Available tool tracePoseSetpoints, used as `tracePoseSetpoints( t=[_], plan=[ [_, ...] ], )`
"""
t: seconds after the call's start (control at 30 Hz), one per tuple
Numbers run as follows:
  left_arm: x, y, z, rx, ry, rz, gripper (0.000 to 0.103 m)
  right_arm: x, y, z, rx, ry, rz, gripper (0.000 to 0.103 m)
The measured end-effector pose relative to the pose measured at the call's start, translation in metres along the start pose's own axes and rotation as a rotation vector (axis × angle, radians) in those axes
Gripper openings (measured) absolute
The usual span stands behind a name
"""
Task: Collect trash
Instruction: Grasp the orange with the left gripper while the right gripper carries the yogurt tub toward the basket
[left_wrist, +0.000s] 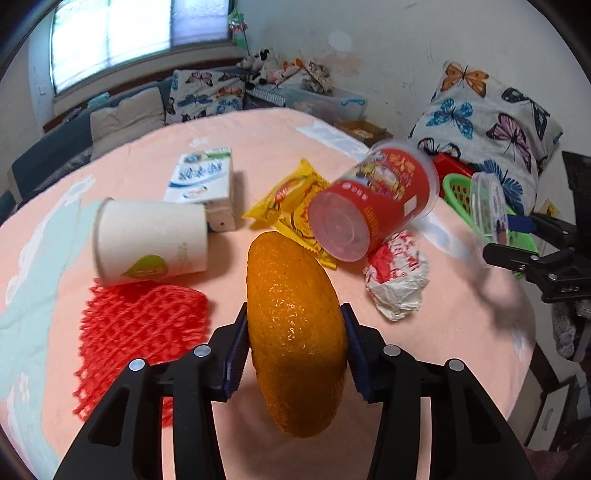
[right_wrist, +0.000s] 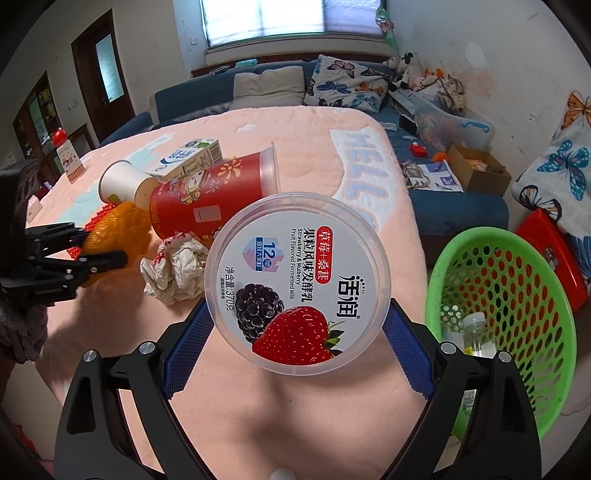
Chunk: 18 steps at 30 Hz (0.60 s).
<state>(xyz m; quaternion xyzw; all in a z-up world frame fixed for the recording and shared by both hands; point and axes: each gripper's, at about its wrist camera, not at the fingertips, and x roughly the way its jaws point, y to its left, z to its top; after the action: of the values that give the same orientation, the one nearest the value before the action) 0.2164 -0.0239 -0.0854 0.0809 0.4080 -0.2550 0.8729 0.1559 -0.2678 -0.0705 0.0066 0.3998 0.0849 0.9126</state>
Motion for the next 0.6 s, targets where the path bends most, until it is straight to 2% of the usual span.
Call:
tracePoseSetpoints(
  t=[0.17,0.3,0.6],
  plan=[
    [-0.027,-0.005,0.007,0.001,-0.050,-0.019,0.046,-0.011,-0.014,-0.003,0.030,-0.020,-0.030,0.090],
    [-0.041,-0.024,0.020,0.027,-0.084,-0.057,0.046,-0.019,-0.036,-0.008,0.069,-0.022,-0.073,0.090],
    [-0.032,-0.096,0.055,0.112,-0.104,-0.169,0.046,-0.036,-0.107,-0.024,0.175,-0.024,-0.195,0.090]
  ],
)
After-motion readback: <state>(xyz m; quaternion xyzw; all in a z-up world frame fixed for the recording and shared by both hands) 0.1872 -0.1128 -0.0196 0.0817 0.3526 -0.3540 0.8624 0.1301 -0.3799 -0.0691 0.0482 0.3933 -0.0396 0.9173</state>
